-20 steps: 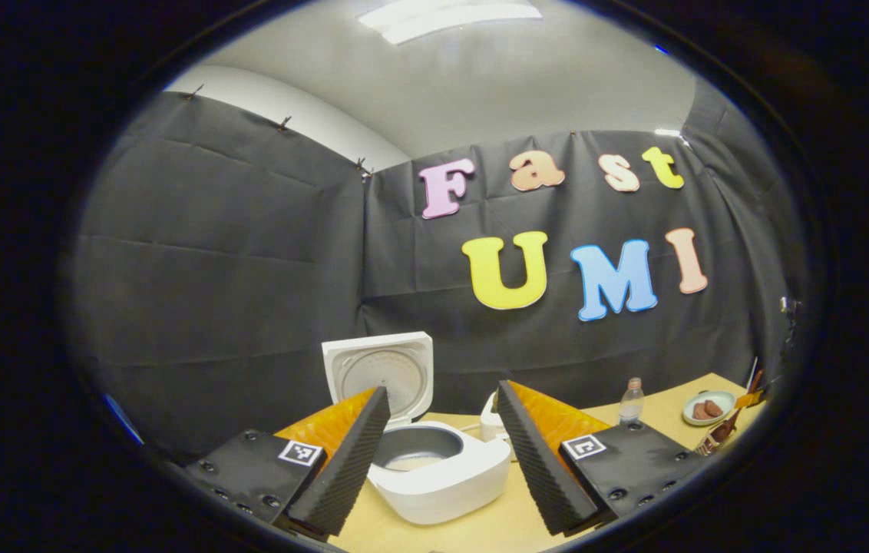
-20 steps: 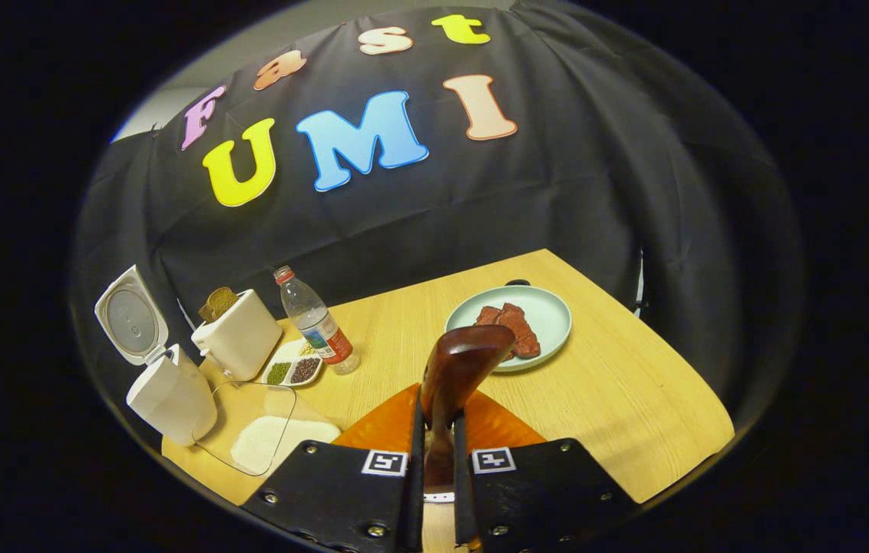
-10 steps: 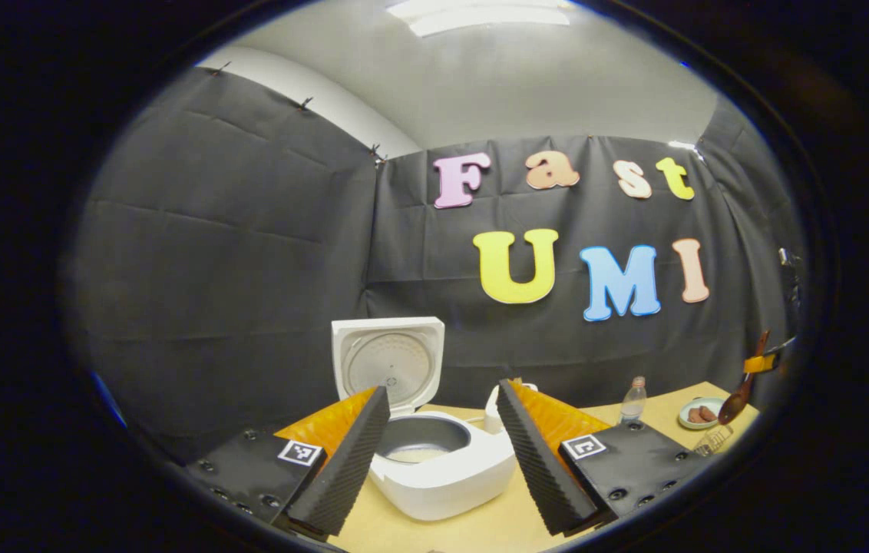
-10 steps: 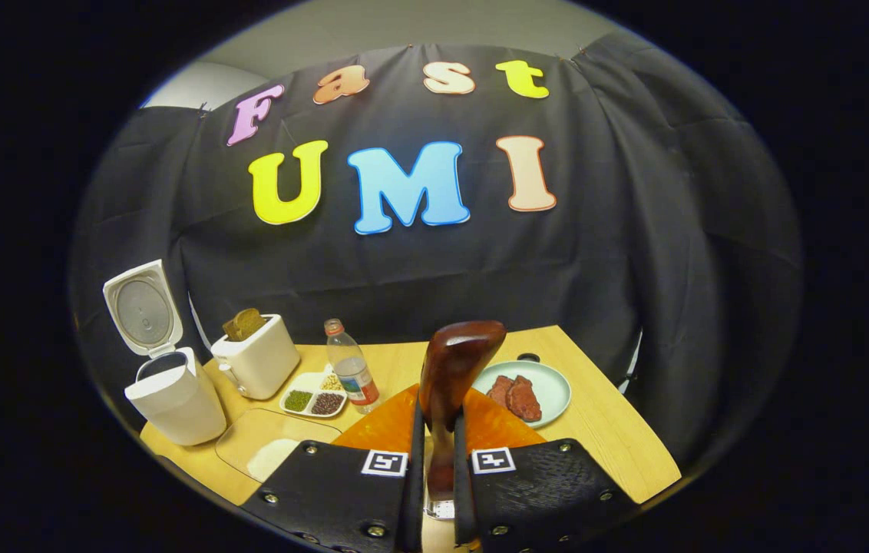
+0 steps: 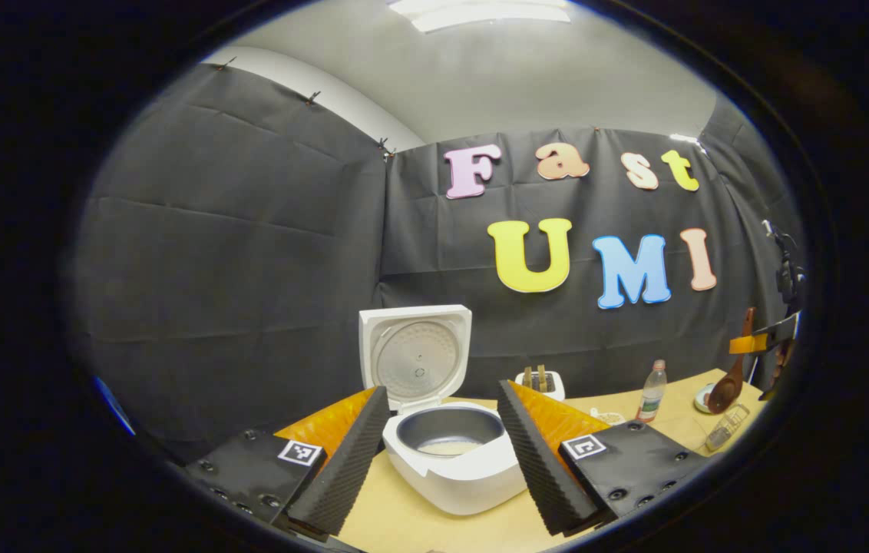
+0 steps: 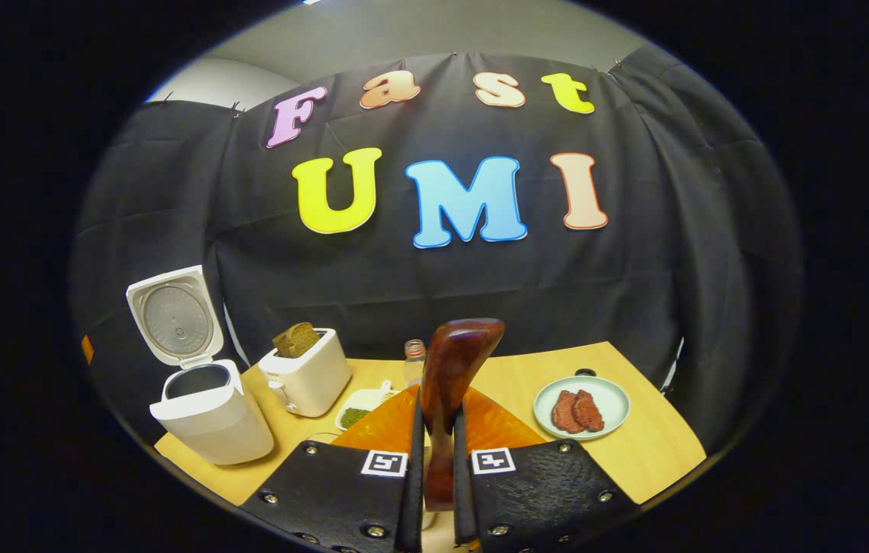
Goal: Close the left gripper, press the button to open the rice cooker; take a wooden spoon from the chopstick holder with the right hand, scoop a spoonful of rice and pour it into the rice cooker, then put the wooden spoon back into the chopstick holder.
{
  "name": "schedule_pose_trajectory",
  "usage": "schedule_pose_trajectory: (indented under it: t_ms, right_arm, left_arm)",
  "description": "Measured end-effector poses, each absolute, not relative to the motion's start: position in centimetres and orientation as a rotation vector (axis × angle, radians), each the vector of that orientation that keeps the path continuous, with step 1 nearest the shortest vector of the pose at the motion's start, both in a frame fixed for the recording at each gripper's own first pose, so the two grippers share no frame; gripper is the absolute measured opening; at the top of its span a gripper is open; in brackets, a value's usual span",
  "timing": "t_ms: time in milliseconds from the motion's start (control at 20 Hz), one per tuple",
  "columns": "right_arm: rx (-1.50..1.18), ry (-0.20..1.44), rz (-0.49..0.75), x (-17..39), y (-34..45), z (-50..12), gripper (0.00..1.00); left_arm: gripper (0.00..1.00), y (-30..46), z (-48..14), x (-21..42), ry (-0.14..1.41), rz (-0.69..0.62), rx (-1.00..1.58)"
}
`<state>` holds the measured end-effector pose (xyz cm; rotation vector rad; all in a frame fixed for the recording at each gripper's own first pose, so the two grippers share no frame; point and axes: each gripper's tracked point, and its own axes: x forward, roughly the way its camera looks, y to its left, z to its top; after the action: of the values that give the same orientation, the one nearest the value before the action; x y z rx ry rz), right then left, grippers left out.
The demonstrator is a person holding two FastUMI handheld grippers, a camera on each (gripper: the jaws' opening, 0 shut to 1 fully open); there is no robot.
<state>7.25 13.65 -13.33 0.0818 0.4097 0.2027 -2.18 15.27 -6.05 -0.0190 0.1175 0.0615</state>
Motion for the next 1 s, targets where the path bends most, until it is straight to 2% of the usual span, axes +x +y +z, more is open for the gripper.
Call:
schedule_pose_trajectory:
  t_ms: [250,700,1000]
  right_arm:
    - [0.059,0.466,0.232,7.7,18.2,-17.7,0.16]
    - [-0.226,0.568,0.206,7.2,19.9,-27.4,0.17]
    - [-0.112,0.618,0.301,5.2,24.7,-28.6,0.17]
  left_arm:
    - [0.98,18.8,-7.5,-2.6,0.151,0.095,-0.015]
    - [0.98,22.4,-8.0,-4.1,0.178,0.168,0.000]
    - [0.98,22.4,-8.4,-4.4,0.190,0.168,0.001]
